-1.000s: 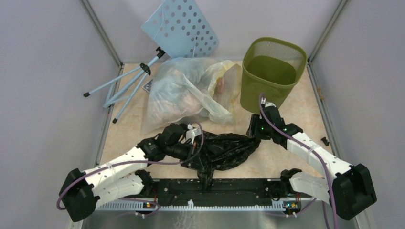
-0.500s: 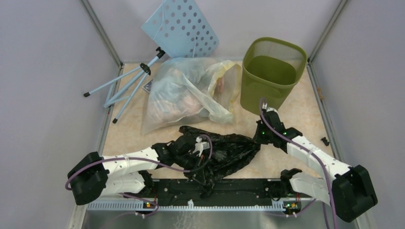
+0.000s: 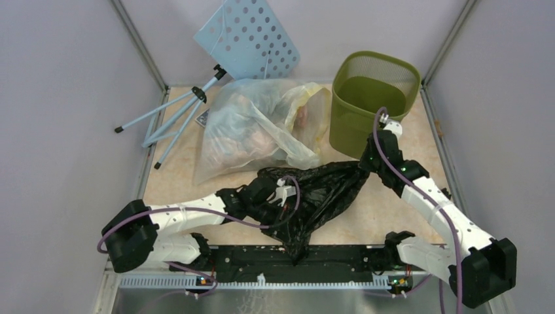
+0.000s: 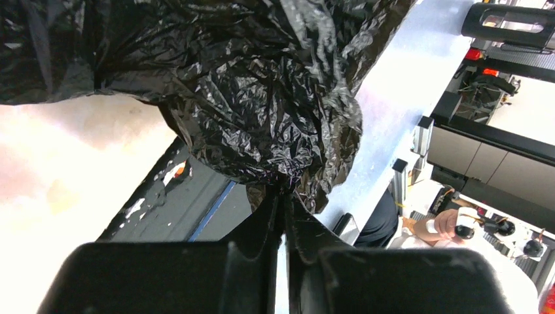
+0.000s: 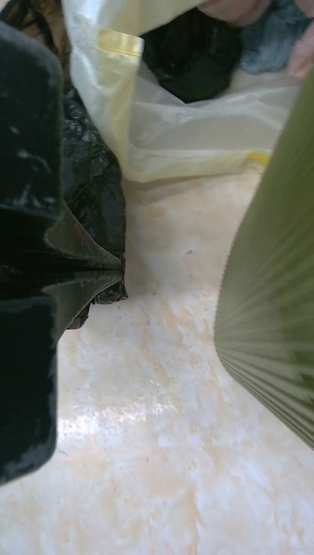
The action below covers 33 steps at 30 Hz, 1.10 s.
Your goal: Put the trash bags into the trash bin
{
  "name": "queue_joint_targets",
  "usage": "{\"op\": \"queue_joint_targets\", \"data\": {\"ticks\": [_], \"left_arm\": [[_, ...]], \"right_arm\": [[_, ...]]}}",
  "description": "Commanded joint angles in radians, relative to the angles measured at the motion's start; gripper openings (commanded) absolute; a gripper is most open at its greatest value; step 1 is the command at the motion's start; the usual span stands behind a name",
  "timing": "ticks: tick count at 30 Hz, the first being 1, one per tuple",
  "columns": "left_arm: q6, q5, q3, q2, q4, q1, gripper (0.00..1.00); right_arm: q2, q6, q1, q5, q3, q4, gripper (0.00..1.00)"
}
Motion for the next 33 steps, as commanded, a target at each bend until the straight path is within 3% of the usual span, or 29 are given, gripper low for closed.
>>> {"op": "queue_joint_targets", "data": {"ticks": [1, 6, 8, 10, 12, 15, 19, 21, 26, 33], "left_arm": [[0.053, 0.034, 0.094, 0.067, 0.022, -0.009, 0.23], [0.092, -0.109, 0.225, 0.045, -0.124, -0.010, 0.67], [0.100, -0.188, 0.286, 0.027, -0.203, -0.010, 0.92], [0.103, -0.287, 0.358, 0.027, -0.314, -0.009, 0.99], [0.084, -0.385, 0.405, 0.026, -0.401, -0.008, 0.99], [0.066, -0.462, 0.389, -0.011, -0.418, 0.023, 0.90], [0.055, -0.403, 0.297, -0.105, -0.325, 0.140, 0.58], [0.061, -0.385, 0.258, -0.157, -0.293, 0.200, 0.50], [0.077, -0.428, 0.181, -0.259, -0.274, 0.285, 0.44], [0.107, -0.452, 0.125, -0.296, -0.242, 0.306, 0.39]], "right_arm": [[0.064, -0.037, -0.064, -0.023, 0.083, 0.001, 0.07], [0.091, -0.111, -0.069, -0.081, 0.143, -0.035, 0.28], [0.058, -0.121, -0.069, -0.090, 0.137, -0.030, 0.42], [0.035, -0.136, -0.066, -0.130, 0.146, -0.047, 0.54], [0.033, -0.147, -0.064, -0.179, 0.176, -0.092, 0.58], [0.027, -0.165, -0.001, -0.173, 0.209, -0.141, 0.56], [0.014, -0.160, 0.141, -0.220, 0.202, -0.130, 0.41], [0.022, -0.126, 0.225, -0.250, 0.177, -0.094, 0.38], [0.105, -0.040, 0.440, -0.272, 0.134, 0.021, 0.40], [0.262, -0.010, 0.558, -0.228, 0.122, 0.023, 0.41]]}}
